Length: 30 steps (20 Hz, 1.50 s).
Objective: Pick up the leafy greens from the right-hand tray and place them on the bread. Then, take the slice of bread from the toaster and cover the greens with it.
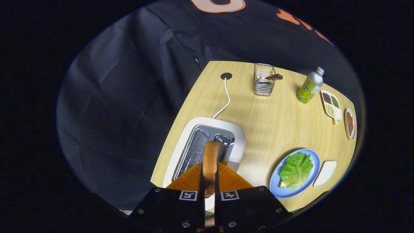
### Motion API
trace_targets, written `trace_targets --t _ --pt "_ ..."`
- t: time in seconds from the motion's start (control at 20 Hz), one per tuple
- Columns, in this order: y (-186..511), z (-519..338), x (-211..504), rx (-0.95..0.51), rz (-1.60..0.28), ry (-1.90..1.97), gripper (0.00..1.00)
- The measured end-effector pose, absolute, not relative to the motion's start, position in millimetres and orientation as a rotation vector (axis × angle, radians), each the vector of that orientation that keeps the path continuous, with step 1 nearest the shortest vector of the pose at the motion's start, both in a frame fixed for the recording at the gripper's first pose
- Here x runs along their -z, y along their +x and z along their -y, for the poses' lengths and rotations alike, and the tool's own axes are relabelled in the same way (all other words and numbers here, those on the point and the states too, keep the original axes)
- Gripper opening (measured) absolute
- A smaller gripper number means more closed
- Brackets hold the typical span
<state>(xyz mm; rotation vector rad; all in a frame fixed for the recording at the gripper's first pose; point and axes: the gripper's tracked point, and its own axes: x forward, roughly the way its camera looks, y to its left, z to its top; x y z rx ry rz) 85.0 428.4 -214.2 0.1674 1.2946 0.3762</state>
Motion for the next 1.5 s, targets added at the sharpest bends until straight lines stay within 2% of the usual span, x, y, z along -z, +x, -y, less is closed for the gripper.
trace_targets --t 0.5,0.7,1.1,1.5 --pt "85 -389 143 -0.478 -1.14 0.396 0.12" --pt "79 -351 141 -0.481 -1.118 0.457 0.12" --pt "70 -270 189 -0.45 -1.106 0.543 0.12" --pt "56 -229 235 -0.443 -1.118 0.589 0.12"
